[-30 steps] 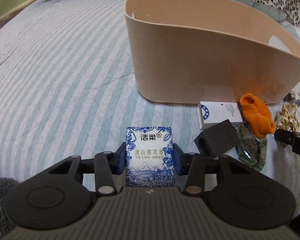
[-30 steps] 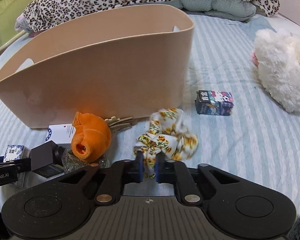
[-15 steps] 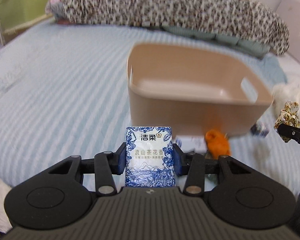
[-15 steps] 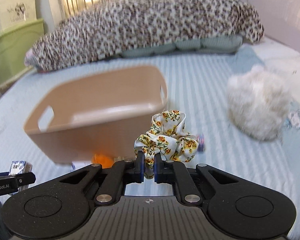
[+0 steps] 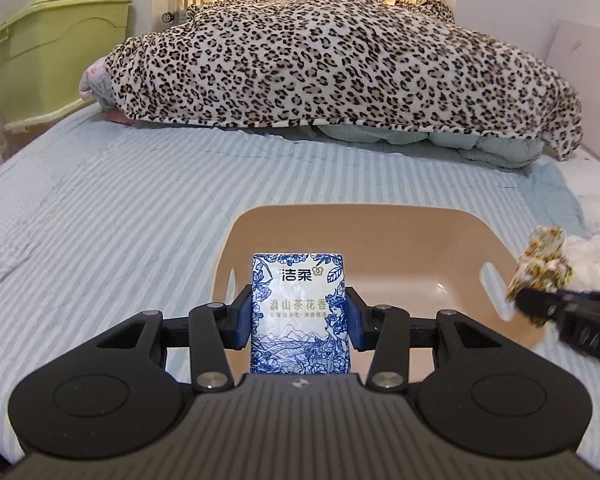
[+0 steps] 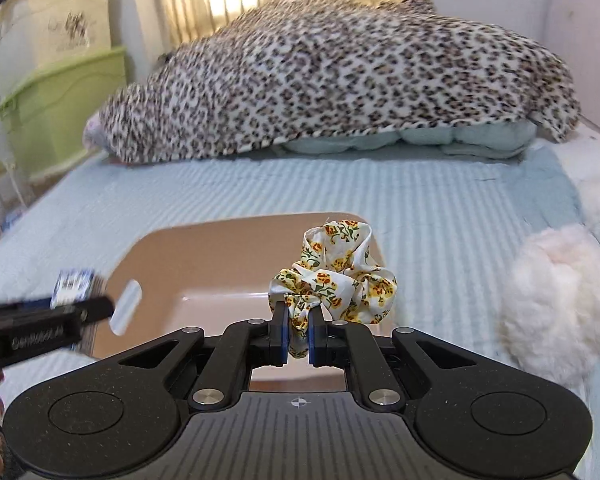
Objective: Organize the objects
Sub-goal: 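Drop the tissue pack from left tool while right tool drops scrunchie into basket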
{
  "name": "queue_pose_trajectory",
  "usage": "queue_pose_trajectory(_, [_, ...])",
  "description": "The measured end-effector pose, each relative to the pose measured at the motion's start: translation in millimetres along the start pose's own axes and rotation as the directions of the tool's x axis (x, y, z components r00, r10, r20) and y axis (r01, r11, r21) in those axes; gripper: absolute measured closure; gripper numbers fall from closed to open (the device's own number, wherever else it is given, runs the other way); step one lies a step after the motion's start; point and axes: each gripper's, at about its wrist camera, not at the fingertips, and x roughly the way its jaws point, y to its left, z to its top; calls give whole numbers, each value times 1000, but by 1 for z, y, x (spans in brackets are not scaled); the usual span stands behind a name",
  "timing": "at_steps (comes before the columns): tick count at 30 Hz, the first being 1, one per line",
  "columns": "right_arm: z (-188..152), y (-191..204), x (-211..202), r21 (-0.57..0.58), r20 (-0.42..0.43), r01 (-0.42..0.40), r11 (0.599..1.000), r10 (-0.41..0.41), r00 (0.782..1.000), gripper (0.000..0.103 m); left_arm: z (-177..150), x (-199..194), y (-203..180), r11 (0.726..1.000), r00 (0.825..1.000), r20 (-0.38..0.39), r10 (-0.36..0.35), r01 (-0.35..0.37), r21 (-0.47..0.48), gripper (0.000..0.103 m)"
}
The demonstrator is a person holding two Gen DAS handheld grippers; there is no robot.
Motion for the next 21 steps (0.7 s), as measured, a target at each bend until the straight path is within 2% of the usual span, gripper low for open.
queue_pose_trajectory(6, [2, 13, 61, -74, -123, 6, 997, -15, 992, 94, -1, 47, -7, 1000, 996, -89, 14, -11, 28, 56])
queue_pose_trajectory(12, [-11, 14, 89, -90, -195, 16, 996, -33, 980, 89, -18, 72, -7, 998, 985, -170, 22, -12, 63, 56])
queue_pose_trajectory(15, [-11, 11, 82, -89, -173, 12, 996, -28, 984, 70, -19, 65, -8, 997, 984, -178, 5, 9, 74, 50])
queue_pose_trajectory(17, [-9, 7, 71, -87, -155, -4, 996, -9, 988, 57, -17, 53, -9, 997, 987, -161, 8, 4, 74, 27])
queue_pose_trajectory(19, [-8, 2, 57, -89, -126, 6, 996, -17, 992, 33, -15, 37, -9, 998, 992, -127, 2, 6, 61, 21])
queue_pose_trajectory(21, [-7, -5, 38, -92, -97, 17, 996, -26, 995, 26, -14, 24, -10, 998, 993, -117, -3, 10, 62, 16])
